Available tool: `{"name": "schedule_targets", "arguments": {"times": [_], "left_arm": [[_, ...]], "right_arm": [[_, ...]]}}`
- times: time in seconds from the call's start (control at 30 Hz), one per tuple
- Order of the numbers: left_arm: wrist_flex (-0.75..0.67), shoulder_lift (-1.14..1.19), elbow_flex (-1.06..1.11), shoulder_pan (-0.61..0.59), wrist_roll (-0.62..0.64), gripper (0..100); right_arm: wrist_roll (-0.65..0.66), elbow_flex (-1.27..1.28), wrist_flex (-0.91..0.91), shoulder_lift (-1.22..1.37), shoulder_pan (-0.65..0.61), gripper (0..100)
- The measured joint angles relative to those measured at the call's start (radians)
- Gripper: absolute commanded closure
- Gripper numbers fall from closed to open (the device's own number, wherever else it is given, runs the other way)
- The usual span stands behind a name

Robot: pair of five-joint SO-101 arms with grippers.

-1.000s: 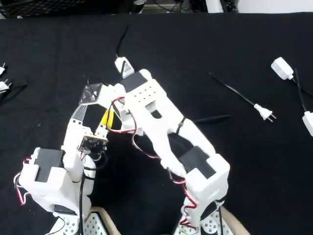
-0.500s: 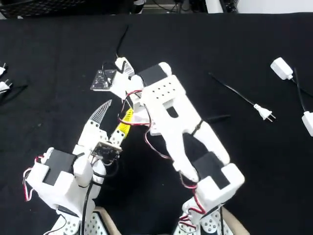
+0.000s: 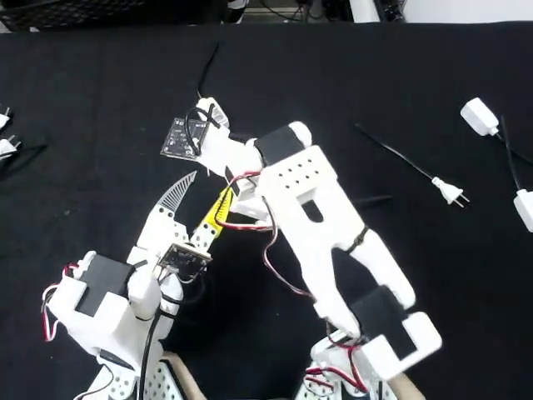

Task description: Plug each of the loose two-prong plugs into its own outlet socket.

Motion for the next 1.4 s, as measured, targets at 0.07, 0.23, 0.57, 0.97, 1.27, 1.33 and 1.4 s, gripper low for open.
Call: {"name": "schedule_targets", "arguments": {"times": [0.07, 0.23, 0.57, 0.97, 1.27, 1.33, 1.4], "left_arm": [[0.000, 0.000, 0.000, 0.000, 0.000, 76], [0.000, 0.000, 0.000, 0.006, 0.000, 76], [0.000, 0.000, 0.000, 0.006, 0.000, 76], [0.000, 0.000, 0.000, 0.006, 0.000, 76], [0.000, 0.000, 0.000, 0.006, 0.000, 76], [0.000, 0.000, 0.000, 0.006, 0.000, 76], [0.000, 0.000, 0.000, 0.006, 0.000, 76]], "right_arm": [[-0.015, 0.000, -0.002, -0.018, 0.000, 98.6], [-0.038, 0.000, -0.009, -0.026, -0.012, 98.6], [-0.038, 0.055, -0.075, -0.037, -0.012, 98.6], [-0.038, 0.057, -0.075, -0.040, -0.012, 98.6], [-0.040, 0.057, -0.075, -0.078, -0.034, 98.6], [-0.040, 0.057, -0.074, -0.081, -0.035, 98.6], [-0.040, 0.057, -0.074, -0.086, -0.038, 98.6]]}}
